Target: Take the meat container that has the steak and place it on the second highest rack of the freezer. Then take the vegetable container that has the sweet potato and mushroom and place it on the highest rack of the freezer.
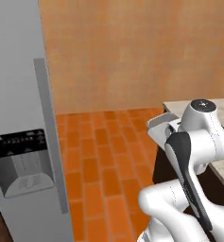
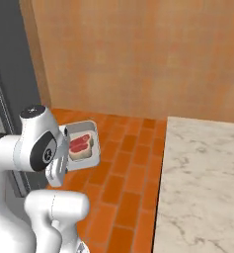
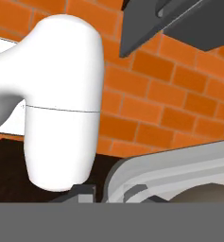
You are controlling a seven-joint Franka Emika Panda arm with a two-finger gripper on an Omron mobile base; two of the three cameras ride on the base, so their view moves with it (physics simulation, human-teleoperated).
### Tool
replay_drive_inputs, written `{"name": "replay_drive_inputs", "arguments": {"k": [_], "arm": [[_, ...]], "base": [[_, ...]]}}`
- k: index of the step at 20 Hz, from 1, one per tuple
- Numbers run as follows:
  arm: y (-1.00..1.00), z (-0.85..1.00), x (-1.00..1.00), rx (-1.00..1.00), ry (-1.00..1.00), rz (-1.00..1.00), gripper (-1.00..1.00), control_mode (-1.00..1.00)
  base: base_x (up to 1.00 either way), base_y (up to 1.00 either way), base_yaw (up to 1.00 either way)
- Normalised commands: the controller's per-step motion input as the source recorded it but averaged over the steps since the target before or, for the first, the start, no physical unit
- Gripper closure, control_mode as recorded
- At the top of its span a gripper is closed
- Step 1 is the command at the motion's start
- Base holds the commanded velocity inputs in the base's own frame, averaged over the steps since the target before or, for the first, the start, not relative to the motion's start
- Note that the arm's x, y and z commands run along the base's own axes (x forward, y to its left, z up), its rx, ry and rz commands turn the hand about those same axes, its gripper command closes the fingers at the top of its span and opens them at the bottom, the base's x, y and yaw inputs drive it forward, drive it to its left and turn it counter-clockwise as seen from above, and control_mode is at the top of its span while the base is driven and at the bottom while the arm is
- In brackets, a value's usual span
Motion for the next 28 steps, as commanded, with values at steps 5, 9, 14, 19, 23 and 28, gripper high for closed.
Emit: {"name": "replay_drive_inputs", "arguments": {"k": [5,9,14,19,23,28], "arm": [[0.00,0.00,0.00,0.00,0.00,0.00,1.00,1.00],[0.00,0.00,0.00,0.00,0.00,0.00,1.00,1.00],[0.00,0.00,0.00,0.00,0.00,0.00,1.00,1.00],[0.00,0.00,0.00,0.00,0.00,0.00,1.00,1.00],[0.00,0.00,0.00,0.00,0.00,0.00,1.00,1.00],[0.00,0.00,0.00,0.00,0.00,0.00,1.00,1.00]], "base": [[1.00,-0.43,0.08],[1.00,-0.18,0.32],[1.00,-0.07,0.37],[0.85,-0.03,0.41],[0.62,0.00,0.50],[0.57,0.00,0.54]]}}
